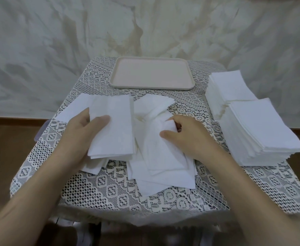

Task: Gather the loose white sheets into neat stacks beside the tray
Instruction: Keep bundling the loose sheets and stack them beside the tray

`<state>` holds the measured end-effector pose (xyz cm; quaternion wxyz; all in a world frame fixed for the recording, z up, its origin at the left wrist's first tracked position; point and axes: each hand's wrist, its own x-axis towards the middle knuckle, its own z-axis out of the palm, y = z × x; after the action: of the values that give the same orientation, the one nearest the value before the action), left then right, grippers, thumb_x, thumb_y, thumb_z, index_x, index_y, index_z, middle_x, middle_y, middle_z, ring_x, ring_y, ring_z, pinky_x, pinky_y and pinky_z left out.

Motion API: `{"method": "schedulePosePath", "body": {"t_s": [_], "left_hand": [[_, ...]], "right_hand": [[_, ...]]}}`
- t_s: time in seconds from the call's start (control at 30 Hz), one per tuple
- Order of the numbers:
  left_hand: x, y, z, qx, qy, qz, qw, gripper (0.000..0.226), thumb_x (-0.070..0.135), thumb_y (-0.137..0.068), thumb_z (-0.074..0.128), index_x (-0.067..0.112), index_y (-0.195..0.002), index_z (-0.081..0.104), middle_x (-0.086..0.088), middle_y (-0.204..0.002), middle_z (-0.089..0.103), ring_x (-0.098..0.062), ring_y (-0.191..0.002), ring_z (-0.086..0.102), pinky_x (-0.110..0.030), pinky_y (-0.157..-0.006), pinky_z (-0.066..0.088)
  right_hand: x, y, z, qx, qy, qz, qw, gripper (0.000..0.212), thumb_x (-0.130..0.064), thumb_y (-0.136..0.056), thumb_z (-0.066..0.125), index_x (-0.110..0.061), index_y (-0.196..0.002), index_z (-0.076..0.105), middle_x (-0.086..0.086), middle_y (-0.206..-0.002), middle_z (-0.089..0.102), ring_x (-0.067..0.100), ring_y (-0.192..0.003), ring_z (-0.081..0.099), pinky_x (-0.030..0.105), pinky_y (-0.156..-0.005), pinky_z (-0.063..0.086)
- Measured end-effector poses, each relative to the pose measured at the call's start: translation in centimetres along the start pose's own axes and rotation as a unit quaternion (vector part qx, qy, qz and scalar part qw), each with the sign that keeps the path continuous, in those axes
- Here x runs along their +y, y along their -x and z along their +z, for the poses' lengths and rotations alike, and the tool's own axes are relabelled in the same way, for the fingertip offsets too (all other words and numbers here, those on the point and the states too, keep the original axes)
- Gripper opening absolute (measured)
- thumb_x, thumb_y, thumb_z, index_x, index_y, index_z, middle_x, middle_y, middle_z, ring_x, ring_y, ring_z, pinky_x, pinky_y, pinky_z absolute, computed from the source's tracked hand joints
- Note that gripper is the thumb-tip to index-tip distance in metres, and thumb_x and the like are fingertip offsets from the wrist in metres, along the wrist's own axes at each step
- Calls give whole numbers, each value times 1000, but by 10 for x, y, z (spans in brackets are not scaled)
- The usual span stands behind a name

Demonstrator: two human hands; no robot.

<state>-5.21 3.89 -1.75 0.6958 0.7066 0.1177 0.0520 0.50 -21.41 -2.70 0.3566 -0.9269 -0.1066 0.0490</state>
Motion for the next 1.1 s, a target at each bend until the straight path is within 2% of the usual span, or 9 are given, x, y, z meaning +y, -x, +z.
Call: {"method": "schedulePosePath", "body": {"t_s": [0.1, 0.23, 0.37, 0.57, 0.63, 0.73, 0.83, 0.97, 1.1], "left_hand": [[0, 0, 0, 5, -3, 2, 1000, 18, 19, -105, 59, 23, -114, 73, -3, -106, 80, -18, -88, 77, -35, -72, 59], [0, 0, 2, 5, -1, -2, 1000, 18, 19, -104, 59, 20, -117, 73, -5, -106, 80, -20, -89, 77, -39, -76, 58], [-1, 0, 1, 0, -7, 1, 1000, 20, 20, -105, 59, 21, -119, 73, -5, -108, 80, -21, -92, 76, -38, -74, 58], [0, -1, -2, -1, -11, 9, 1000, 20, 20, -105, 58, 23, -117, 74, -4, -110, 80, -21, -94, 76, -40, -79, 58], [1, -1, -2, -1, -8, 6, 1000, 20, 20, -105, 58, 23, -119, 73, -4, -111, 80, -23, -96, 77, -43, -81, 58], [1, -1, -2, 2, -10, 5, 1000, 20, 20, -105, 59, 22, -118, 73, -5, -111, 80, -24, -97, 76, -44, -83, 58], [1, 0, -3, 3, -10, 4, 1000, 20, 20, -105, 59, 22, -118, 73, -5, -111, 80, -23, -95, 76, -41, -78, 58], [1, -1, -5, 6, -12, 4, 1000, 19, 20, -105, 59, 22, -117, 73, -5, -110, 80, -21, -92, 76, -44, -80, 57], [2, -1, -5, 8, -3, 3, 1000, 19, 19, -105, 59, 22, -118, 73, -5, -110, 80, -22, -93, 76, -44, -83, 57]], "right_hand": [[-3, 0, 2, -5, 17, 2, 1000, 19, -35, -91, 71, -20, -102, 68, -4, -97, 69, 22, -92, 63, 38, -82, 51], [-7, 1, 6, 9, 28, -2, 1000, 11, -30, -95, 67, -27, -104, 65, -9, -90, 62, 19, -88, 57, 30, -66, 37], [-8, 2, 5, 16, 26, -4, 1000, 19, -25, -96, 62, -20, -113, 67, -5, -98, 65, 21, -93, 60, 32, -74, 41], [10, 2, -19, 77, -96, 20, 992, 10, -18, -94, 63, -9, -91, 60, 7, -84, 67, 35, -87, 64, 48, -78, 51], [11, 4, -25, 67, -161, 34, 984, 6, -14, -94, 67, -9, -96, 66, 7, -91, 75, 31, -90, 71, 50, -84, 56], [8, 7, -20, 22, -231, 56, 971, 13, -15, -93, 73, -11, -105, 71, 0, -96, 79, 20, -90, 76, 42, -85, 60], [6, 8, -15, -13, -229, 68, 971, 14, -22, -89, 78, -18, -102, 75, -5, -94, 80, 16, -86, 77, 44, -87, 61], [5, 15, -16, -68, -211, 70, 973, 11, -14, -90, 74, -18, -100, 76, -5, -93, 80, 18, -86, 77, 47, -90, 60], [3, 15, -17, -5, -219, 73, 973, 5, -14, -92, 73, -17, -95, 76, -5, -88, 79, 15, -81, 76, 42, -81, 60]]}}
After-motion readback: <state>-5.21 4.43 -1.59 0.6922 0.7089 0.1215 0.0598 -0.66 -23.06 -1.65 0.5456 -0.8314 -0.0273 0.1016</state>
